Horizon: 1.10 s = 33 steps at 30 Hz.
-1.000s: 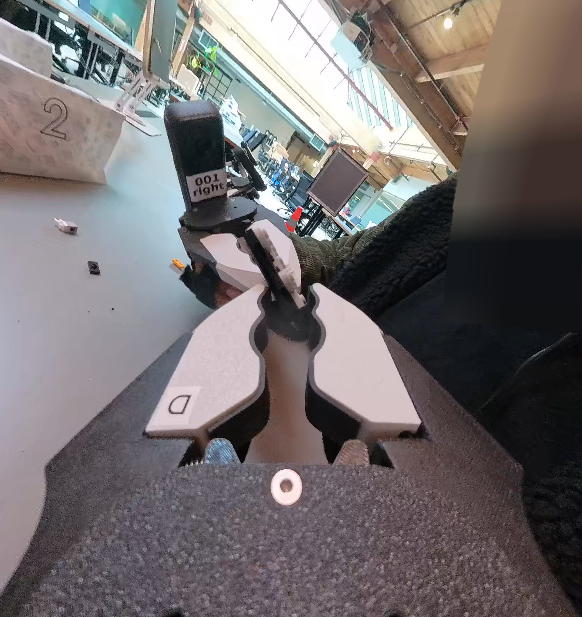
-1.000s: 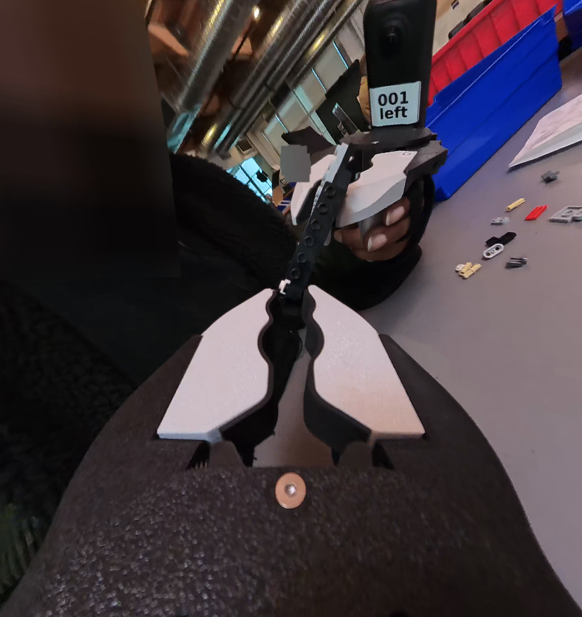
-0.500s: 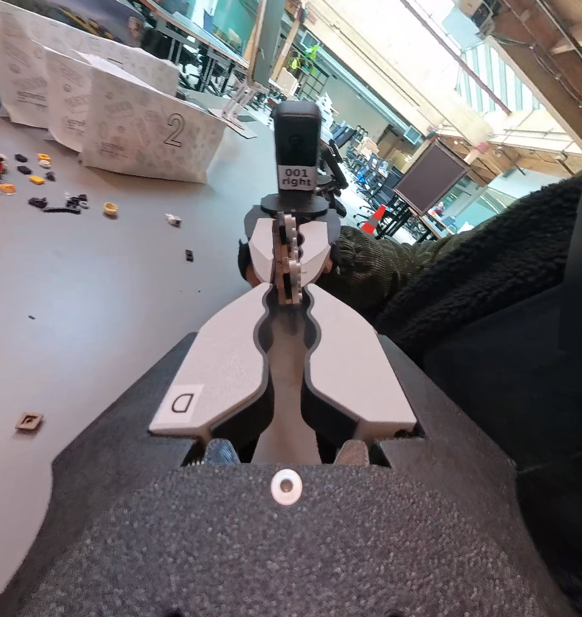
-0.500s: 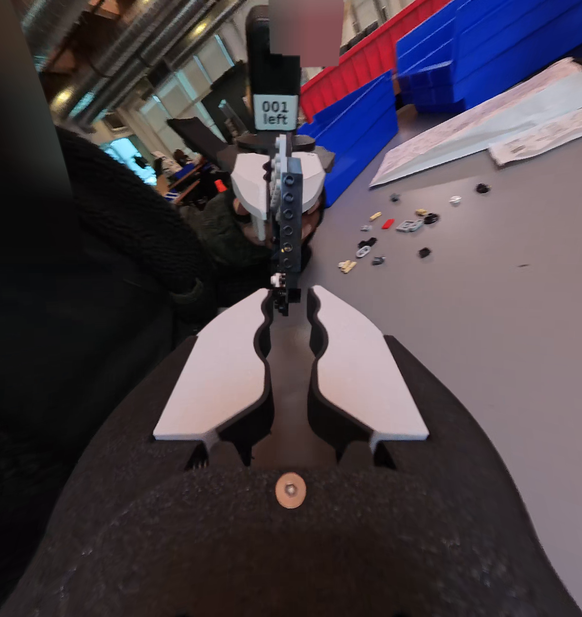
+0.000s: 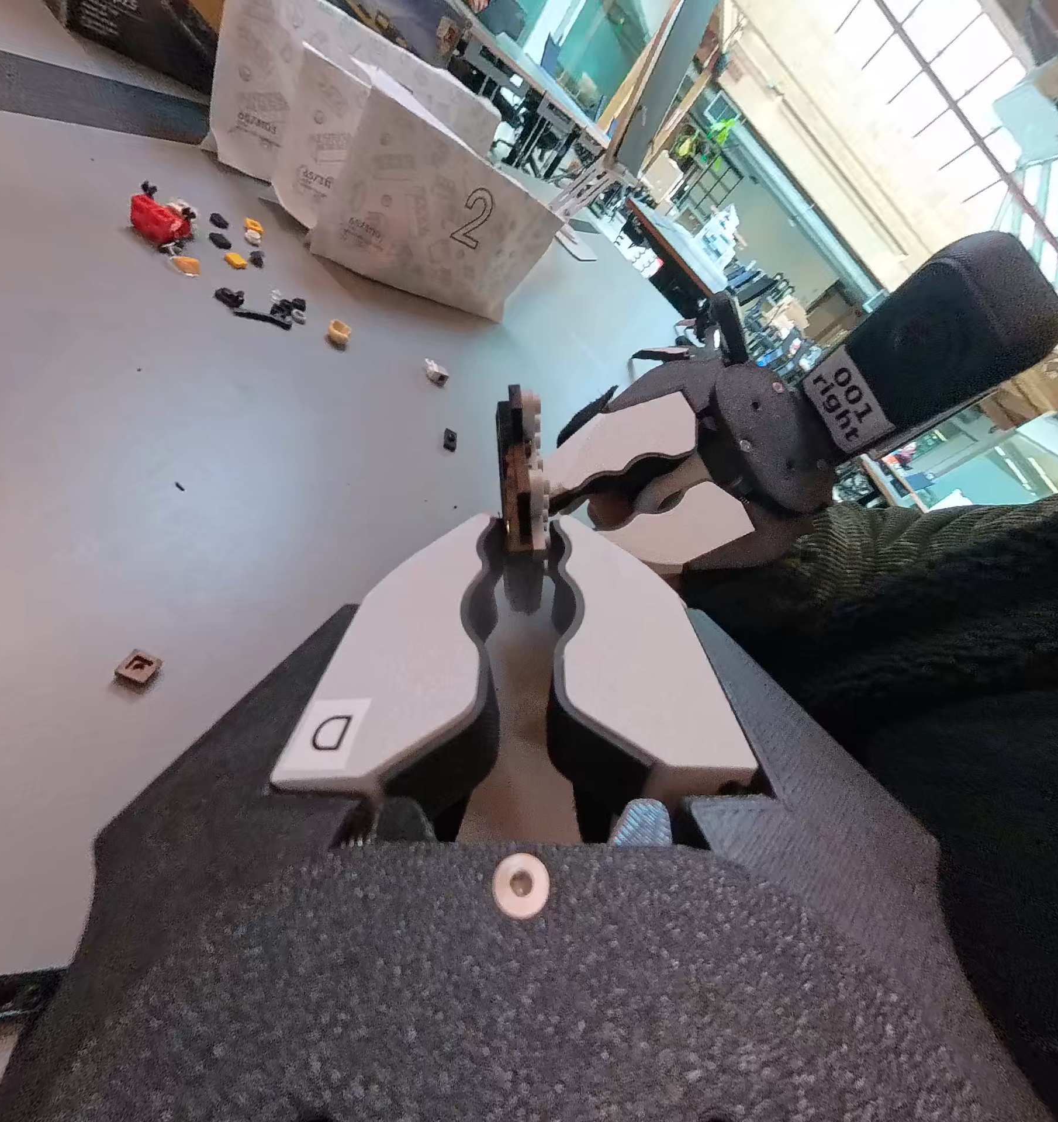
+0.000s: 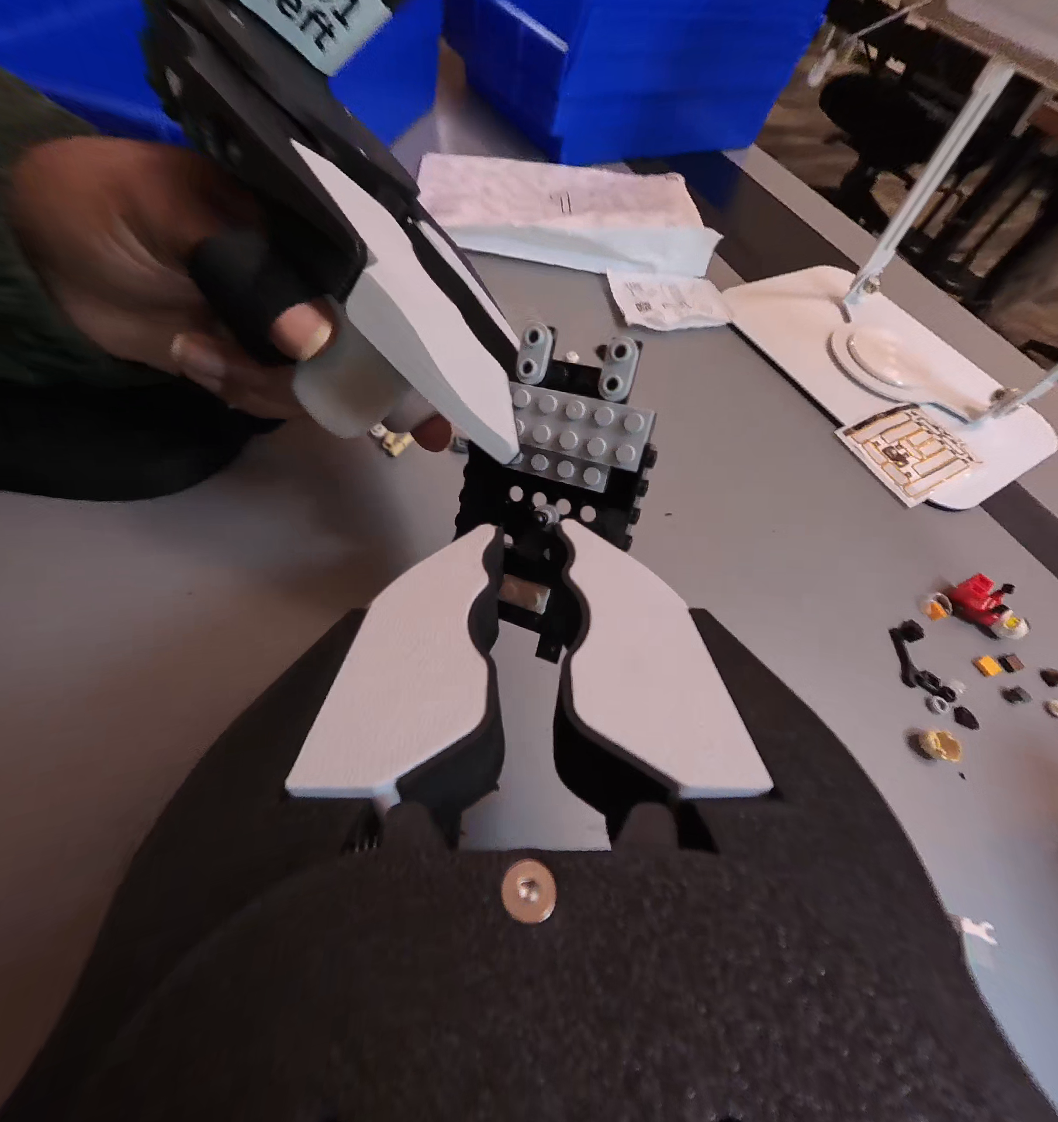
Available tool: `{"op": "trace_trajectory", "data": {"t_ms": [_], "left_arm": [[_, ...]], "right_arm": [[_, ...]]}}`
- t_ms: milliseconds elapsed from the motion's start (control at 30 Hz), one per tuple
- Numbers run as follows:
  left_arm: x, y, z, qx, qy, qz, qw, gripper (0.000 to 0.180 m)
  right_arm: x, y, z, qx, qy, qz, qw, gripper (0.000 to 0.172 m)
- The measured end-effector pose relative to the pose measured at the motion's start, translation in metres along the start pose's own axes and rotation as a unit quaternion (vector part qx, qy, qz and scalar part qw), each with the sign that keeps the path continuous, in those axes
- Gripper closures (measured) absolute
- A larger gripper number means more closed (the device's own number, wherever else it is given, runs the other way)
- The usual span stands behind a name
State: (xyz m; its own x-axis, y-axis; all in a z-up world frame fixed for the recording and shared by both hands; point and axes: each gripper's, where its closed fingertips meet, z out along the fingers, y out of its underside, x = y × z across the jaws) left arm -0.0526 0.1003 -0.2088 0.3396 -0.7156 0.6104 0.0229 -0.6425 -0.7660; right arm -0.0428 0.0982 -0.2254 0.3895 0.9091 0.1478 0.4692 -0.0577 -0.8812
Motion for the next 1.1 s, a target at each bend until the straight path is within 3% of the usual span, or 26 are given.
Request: {"op": "trace_trajectory", "data": {"t_ms": [200,367,533,600,667,933,1100], "left_arm": [[-0.006,0.007,0.001,-0.014,-0.013,-0.018,1.0,0.166],[-0.008,0.01,0.002,-0.021,-0.01,-0.018,1.0,0.167],[-0.014,0.015,0.005,-0.027,-0.019,-0.031,0.999,0.167],[-0.022,0.017,0.006,-0.036,-0.05,-0.014,0.998,0.167],[-0.021,0.021,0.01,-0.044,-0.039,-0.025,0.998,0.167],[-0.029,0.016,0.006,-0.028,-0.048,-0.041,0.998,0.167],[-0.029,0.018,0.007,-0.028,-0.04,-0.061,0.997,0.167]], "right_arm": [[0.002,0.01,0.009,-0.034,0.027,-0.003,0.999,0.163],[0.005,0.006,0.003,0.013,-0.002,0.023,1.0,0.164],[-0.012,0.018,0.011,-0.012,-0.014,-0.046,0.999,0.166],[-0.027,0.008,0.011,0.017,-0.039,-0.059,0.997,0.172],[-0.03,0.001,0.01,0.031,-0.031,-0.092,0.995,0.172],[-0.015,0.016,0.004,0.008,-0.036,-0.03,0.999,0.172],[-0.015,0.025,0.012,-0.025,-0.042,-0.01,0.999,0.158]]}}
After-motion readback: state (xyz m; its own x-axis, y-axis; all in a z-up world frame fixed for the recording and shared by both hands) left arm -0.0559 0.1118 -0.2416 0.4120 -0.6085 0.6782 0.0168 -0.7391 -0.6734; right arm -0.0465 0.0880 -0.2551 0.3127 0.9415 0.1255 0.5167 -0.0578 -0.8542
